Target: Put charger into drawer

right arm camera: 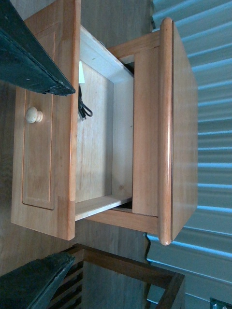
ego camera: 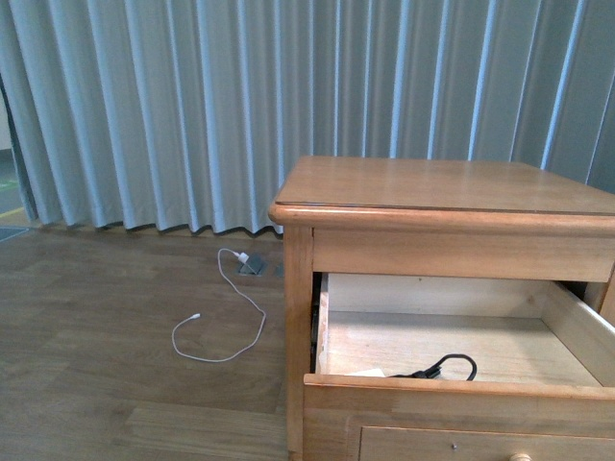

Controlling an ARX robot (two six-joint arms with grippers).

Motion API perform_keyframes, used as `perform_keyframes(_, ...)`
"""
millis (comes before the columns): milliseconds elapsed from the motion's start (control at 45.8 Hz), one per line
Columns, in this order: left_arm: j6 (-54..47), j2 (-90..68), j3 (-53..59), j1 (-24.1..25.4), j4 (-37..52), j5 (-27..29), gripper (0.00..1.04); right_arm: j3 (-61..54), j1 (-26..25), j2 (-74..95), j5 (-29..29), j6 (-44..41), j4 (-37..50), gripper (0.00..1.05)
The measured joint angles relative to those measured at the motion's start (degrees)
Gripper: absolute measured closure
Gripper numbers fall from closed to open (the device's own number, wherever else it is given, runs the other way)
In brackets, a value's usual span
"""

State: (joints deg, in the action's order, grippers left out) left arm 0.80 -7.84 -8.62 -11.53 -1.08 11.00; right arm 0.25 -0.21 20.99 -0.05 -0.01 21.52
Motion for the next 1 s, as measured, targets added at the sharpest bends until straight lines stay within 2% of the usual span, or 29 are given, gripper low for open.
perform_keyframes(87,-0.2,1.05,1.07,2.08,0.0,-2.27,0.69,0.0,0.0,0.0,0.02,0.0,0.0,0.08)
perform_keyframes(175,-0.37,2.21,2.05,8.04,-0.02,-9.64,0.84,0.0,0.0,0.0,0.0,0.0,0.0,0.08)
perform_keyframes(284,-0.24,3.1,3.15,11.17,0.02,-10.21,1.01,0.0,0.0,0.0,0.04,0.0,0.0,0.08)
perform_keyframes(1004,-0.52,7.69,7.91,11.37,0.76,-10.86,1.01,0.0,0.0,0.0,0.02,0.0,0.0,0.08)
